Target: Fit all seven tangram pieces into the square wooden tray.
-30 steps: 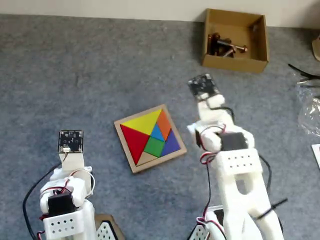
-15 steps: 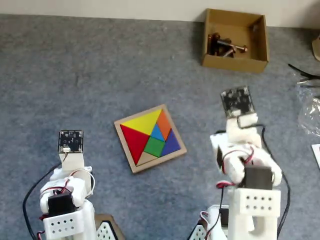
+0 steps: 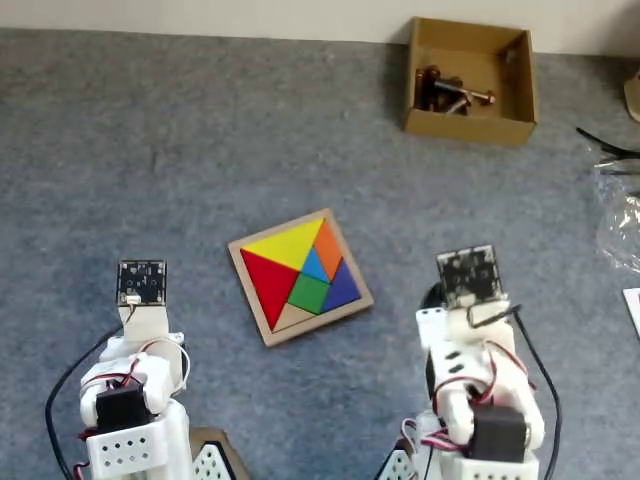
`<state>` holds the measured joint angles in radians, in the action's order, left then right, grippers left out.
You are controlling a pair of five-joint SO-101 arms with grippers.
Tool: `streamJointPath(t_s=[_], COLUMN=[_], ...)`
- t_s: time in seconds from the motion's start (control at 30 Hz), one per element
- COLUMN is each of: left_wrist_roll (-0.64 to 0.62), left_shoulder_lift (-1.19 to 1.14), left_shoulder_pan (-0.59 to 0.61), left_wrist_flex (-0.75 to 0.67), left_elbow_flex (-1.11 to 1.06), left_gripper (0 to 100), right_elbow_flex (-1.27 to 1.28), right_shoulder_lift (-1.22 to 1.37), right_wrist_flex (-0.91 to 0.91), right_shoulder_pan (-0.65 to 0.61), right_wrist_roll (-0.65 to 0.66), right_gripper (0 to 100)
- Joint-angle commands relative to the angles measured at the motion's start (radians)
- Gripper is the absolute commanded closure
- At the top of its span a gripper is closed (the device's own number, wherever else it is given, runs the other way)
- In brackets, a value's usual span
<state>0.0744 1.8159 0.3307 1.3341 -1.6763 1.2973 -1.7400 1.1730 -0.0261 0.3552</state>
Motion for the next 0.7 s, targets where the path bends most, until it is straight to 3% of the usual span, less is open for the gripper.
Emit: streamJointPath(t_s=[0.0, 0.67], left_wrist_roll=[-0.009, -0.009], left_shoulder_lift=[0.005, 0.005], left_shoulder_pan=[0.013, 0.013], left_wrist_flex=[0.005, 0.005], left_elbow_flex=[-0.019, -0.019], left_gripper=[99, 99], right_elbow_flex=[0.056, 0.440], right_shoulder_lift=[-0.107, -0.082], right_wrist_flex=[-0.022, -0.031], right_shoulder_pan=[0.010, 0.024], right_wrist_roll=[0.040, 0.040], right_gripper=[99.2, 99.2])
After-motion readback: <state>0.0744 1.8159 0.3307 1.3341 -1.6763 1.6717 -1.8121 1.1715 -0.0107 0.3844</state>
